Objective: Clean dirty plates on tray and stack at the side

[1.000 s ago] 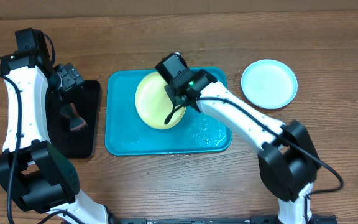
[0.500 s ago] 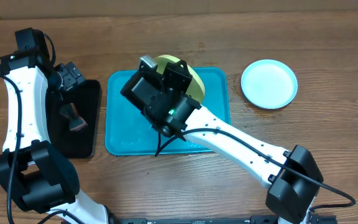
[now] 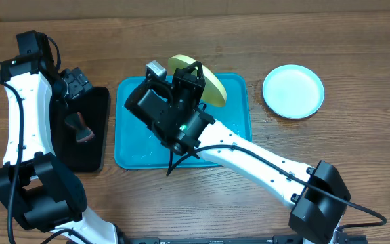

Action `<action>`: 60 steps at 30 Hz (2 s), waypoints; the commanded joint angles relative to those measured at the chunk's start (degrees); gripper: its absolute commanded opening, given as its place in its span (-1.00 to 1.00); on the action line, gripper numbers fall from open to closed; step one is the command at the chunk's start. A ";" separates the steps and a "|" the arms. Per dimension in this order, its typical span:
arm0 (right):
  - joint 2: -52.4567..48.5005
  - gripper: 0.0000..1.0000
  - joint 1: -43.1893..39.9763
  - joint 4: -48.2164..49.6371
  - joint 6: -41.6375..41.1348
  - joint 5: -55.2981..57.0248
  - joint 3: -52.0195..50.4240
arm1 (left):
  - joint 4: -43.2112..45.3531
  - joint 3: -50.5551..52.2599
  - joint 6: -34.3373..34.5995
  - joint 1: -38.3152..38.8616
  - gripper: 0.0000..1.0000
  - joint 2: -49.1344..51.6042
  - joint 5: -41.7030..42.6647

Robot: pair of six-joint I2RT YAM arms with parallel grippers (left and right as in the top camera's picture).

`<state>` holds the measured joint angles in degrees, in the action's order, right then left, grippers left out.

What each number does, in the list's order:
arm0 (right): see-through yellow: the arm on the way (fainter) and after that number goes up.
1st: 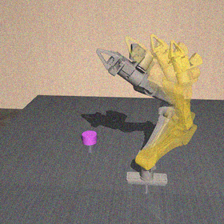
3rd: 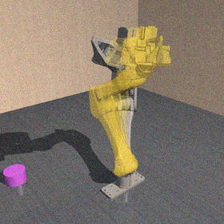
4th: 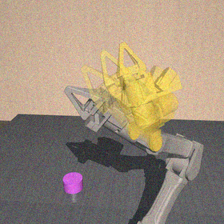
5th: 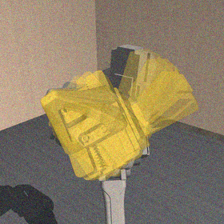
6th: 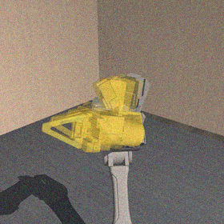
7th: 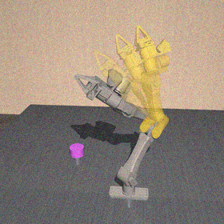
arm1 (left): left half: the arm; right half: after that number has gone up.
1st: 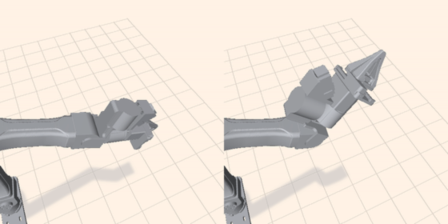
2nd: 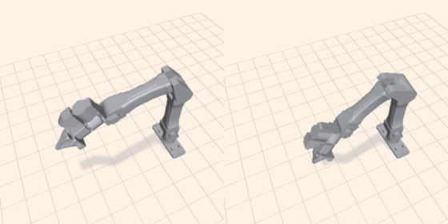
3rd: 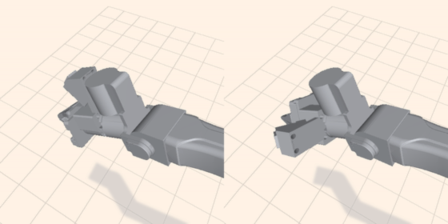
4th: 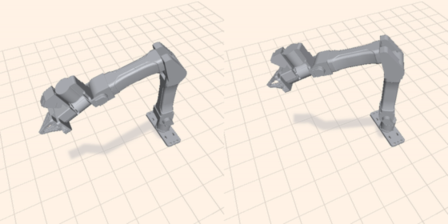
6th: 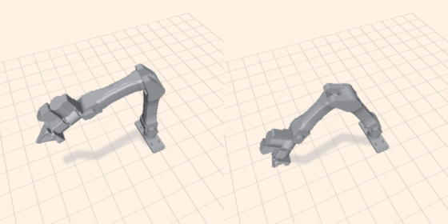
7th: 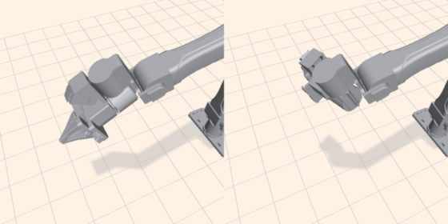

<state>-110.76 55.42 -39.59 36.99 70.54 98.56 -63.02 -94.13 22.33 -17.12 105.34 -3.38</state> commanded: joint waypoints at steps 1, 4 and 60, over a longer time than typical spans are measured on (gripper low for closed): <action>0.94 -0.92 -5.09 -1.38 -7.26 -8.46 0.87 | 0.04 -0.74 -0.04 -0.11 0.99 -0.50 0.63; 0.94 -0.92 -13.03 -3.39 -14.95 -22.99 0.87 | 0.04 -0.74 -0.04 -0.11 1.00 -0.50 0.63; 5.49 0.99 -70.71 -22.49 -20.06 -99.93 -12.74 | 0.04 -0.74 -0.04 -0.11 1.00 -0.50 0.63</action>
<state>-110.65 -15.68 -60.86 11.35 -23.05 85.80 -63.02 -94.13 22.33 -17.12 105.34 -3.18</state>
